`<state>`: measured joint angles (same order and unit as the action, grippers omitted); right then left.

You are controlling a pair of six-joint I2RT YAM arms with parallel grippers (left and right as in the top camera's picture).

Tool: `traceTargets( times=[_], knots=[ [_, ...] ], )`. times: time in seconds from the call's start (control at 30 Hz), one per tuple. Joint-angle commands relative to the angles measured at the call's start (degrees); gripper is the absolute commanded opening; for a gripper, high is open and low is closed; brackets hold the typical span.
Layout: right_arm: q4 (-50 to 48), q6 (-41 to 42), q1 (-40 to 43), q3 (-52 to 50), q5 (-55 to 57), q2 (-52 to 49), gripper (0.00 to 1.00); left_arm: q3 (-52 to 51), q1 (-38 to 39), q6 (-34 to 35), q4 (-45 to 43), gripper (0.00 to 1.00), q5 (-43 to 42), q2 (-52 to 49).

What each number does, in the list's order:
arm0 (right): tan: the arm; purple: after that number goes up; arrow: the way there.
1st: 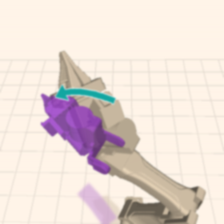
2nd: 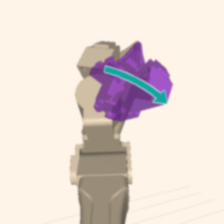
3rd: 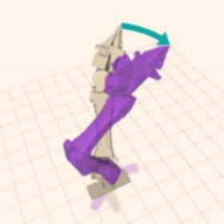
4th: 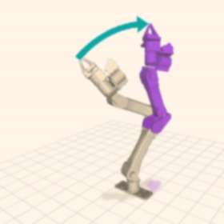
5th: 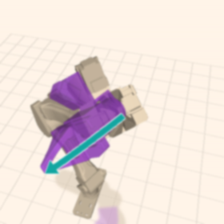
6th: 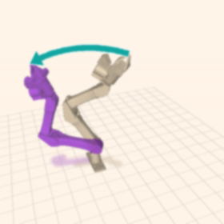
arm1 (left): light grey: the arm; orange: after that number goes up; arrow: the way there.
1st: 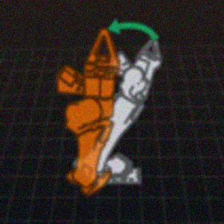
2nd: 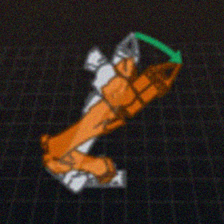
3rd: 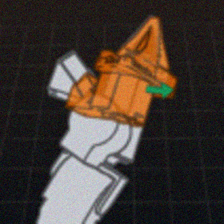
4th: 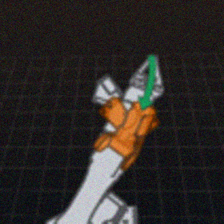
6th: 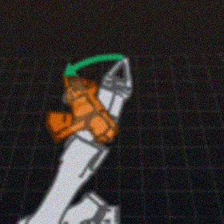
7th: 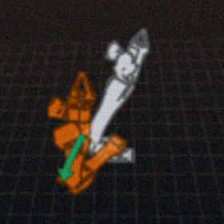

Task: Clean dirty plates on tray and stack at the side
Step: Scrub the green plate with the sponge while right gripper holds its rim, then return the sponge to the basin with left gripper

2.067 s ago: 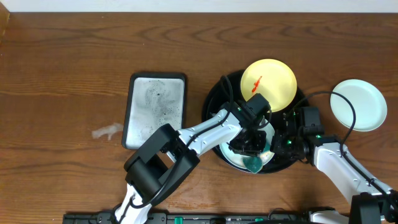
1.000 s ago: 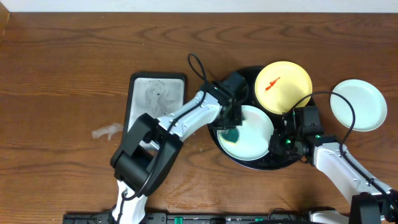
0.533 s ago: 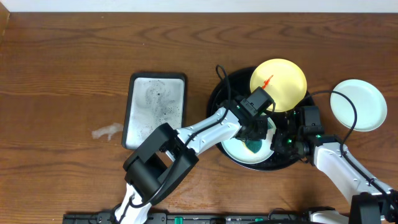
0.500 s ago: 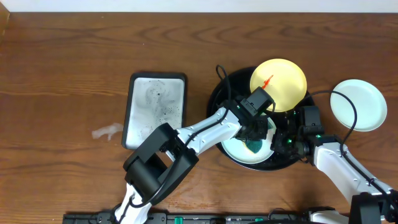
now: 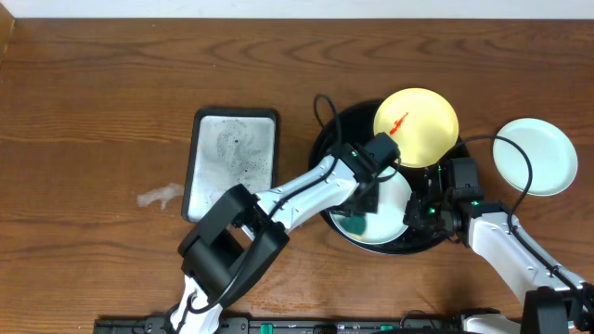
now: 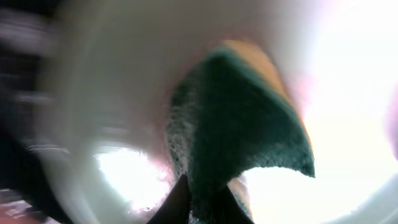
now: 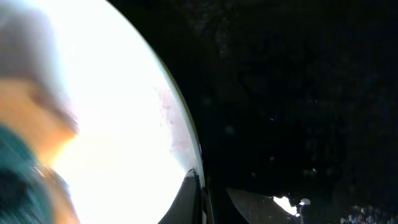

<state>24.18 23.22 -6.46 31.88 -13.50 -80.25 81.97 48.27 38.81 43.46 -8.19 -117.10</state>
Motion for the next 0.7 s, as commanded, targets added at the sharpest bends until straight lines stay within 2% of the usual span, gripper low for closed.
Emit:
traceTargets(
  times=[0.0, 0.07, 0.27, 0.43, 0.67],
  knots=[
    [1.3, -1.0, 0.2, -1.0, 2.5, -1.0, 0.01, -1.5, -4.3, -0.6, 4.4, 0.07, 25.6, -2.7],
    [1.3, -1.0, 0.2, -1.0, 2.5, -1.0, 0.01, -0.1, -5.0, -2.8, 5.0, 0.07, 25.8, -2.5],
    [0.7, -6.6, 0.3, -0.9, 3.0, -1.0, 0.01, 4.7, -5.3, -3.2, 8.8, 0.07, 23.8, 1.6],
    [1.4, -6.6, 0.2, 0.0, 3.1, -1.0, 0.01, 5.3, -7.1, -3.2, 9.7, 0.07, 17.9, 13.2],
    [5.9, -6.6, 0.2, 6.0, 3.1, -1.0, 0.01, 5.2, -16.5, -5.0, 17.2, 0.08, 17.8, 24.5]
  ],
)
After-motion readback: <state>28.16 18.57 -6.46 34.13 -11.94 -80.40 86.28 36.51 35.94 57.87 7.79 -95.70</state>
